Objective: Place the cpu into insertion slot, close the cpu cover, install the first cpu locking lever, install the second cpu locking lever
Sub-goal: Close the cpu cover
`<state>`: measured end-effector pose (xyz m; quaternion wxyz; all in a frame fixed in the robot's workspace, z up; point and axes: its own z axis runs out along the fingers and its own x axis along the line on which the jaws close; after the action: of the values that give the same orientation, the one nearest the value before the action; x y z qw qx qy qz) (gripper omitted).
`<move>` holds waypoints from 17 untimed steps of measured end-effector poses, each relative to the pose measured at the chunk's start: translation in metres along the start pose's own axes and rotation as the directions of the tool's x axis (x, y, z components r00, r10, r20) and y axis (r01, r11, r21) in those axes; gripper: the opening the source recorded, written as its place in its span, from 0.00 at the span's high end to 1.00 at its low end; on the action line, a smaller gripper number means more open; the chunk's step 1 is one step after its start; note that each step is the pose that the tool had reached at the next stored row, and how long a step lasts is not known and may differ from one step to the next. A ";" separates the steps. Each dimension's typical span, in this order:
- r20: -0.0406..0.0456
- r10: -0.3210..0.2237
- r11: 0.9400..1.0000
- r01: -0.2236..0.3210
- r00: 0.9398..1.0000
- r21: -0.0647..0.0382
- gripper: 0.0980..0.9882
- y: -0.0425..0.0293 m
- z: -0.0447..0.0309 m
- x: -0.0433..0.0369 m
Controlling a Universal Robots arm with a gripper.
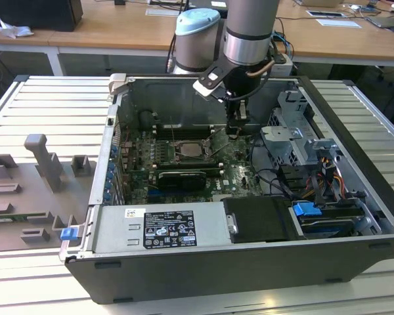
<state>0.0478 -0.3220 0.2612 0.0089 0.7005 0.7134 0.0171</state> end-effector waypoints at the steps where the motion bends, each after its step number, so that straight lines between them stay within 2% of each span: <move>1: 0.000 -0.004 1.000 0.004 1.000 0.000 0.99 0.0013 0.0006 0.0000; 7: 0.002 -0.012 1.000 0.012 1.000 0.000 0.99 0.0115 0.0038 0.0007; 13: 0.002 -0.016 1.000 0.016 1.000 0.002 0.99 0.0111 0.0114 0.0019; 17: 0.001 -0.016 0.999 0.016 1.000 0.027 0.99 0.0094 0.0114 0.0020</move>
<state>0.0576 -0.3197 0.2501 0.0000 0.6949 0.7191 0.0068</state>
